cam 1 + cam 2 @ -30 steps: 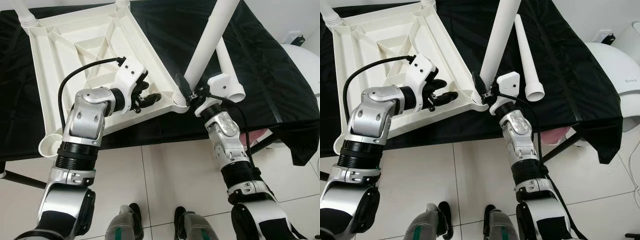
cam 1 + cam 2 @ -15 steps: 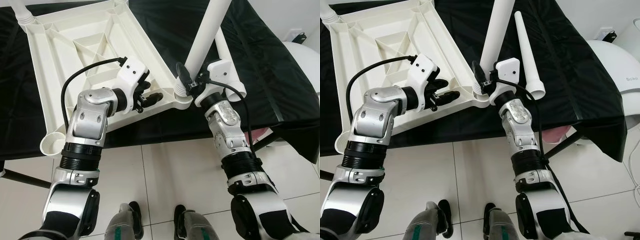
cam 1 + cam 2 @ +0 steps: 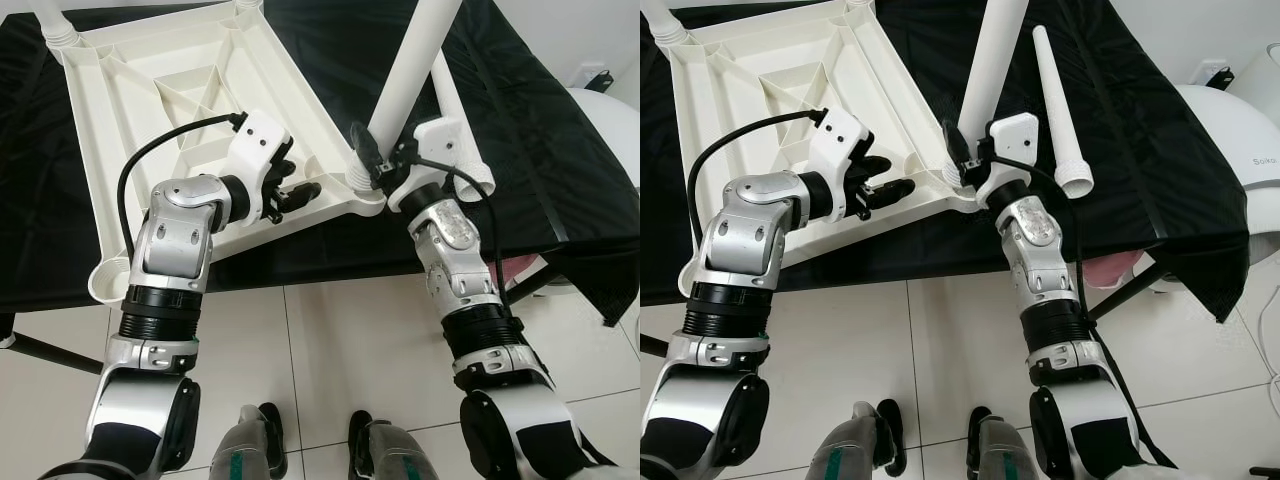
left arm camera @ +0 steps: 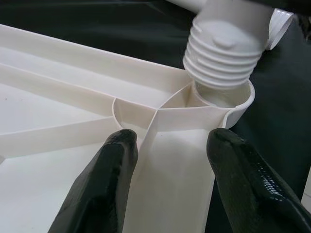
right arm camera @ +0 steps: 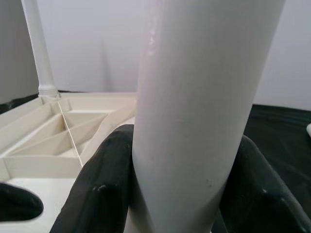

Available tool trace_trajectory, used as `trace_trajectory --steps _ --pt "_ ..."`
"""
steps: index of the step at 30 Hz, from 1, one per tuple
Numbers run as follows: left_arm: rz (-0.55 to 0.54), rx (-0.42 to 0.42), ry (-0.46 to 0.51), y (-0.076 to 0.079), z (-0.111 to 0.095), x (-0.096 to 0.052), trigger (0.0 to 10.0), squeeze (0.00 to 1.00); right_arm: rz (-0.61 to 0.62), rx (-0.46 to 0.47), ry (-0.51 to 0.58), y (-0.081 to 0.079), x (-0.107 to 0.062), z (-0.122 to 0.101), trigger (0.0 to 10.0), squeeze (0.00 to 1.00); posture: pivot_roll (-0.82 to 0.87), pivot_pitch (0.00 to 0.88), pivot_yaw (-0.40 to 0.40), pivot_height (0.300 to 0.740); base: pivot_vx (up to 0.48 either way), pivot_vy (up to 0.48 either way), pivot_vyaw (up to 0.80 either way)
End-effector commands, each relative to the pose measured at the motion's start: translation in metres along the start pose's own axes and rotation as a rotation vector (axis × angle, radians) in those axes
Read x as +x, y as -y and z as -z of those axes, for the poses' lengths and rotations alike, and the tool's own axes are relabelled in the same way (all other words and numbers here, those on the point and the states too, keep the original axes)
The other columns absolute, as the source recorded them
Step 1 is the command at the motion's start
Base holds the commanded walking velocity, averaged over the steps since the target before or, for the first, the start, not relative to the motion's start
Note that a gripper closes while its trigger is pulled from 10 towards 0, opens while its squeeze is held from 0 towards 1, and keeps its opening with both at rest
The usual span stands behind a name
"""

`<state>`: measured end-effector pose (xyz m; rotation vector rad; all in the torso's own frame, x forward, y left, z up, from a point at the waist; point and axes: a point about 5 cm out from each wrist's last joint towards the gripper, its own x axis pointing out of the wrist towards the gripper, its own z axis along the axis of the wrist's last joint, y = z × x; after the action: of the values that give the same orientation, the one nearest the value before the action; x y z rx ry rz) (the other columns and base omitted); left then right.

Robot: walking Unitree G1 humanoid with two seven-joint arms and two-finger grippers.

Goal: Building children table

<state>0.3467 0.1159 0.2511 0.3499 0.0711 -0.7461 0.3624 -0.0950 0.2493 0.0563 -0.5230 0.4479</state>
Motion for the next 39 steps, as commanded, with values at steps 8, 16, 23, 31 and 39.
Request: trace_trajectory --steps 8,16,23,31,39 --pt "-0.267 -0.014 -0.014 -0.012 0.005 -0.002 10.0 0.00 -0.006 0.009 0.015 -0.003 0.002 -0.004 10.0 0.00 -0.05 0.201 -0.019 0.740 0.000 0.000 0.00" --pt "-0.253 -0.041 0.013 -0.011 0.007 -0.005 10.0 1.00 0.013 0.034 0.013 0.002 0.005 -0.009 10.0 0.00 -0.05 0.188 -0.022 0.740 0.000 0.000 0.00" --pt "-0.312 -0.056 0.179 -0.012 -0.007 -0.014 10.0 0.77 0.046 0.088 -0.040 0.005 0.000 0.000 10.0 0.00 -0.04 0.163 -0.031 0.740 0.000 0.000 0.00" --pt "-0.267 -0.094 0.290 -0.007 -0.030 -0.015 10.0 0.00 0.004 0.080 -0.043 0.001 -0.005 0.005 10.0 0.00 -0.02 0.132 -0.040 0.740 0.000 0.000 0.00" --pt "-0.220 -0.104 0.356 -0.001 -0.047 -0.008 10.0 0.00 -0.079 0.071 -0.050 -0.002 -0.008 0.005 10.0 0.00 -0.03 0.105 -0.045 0.740 0.000 0.000 0.00"
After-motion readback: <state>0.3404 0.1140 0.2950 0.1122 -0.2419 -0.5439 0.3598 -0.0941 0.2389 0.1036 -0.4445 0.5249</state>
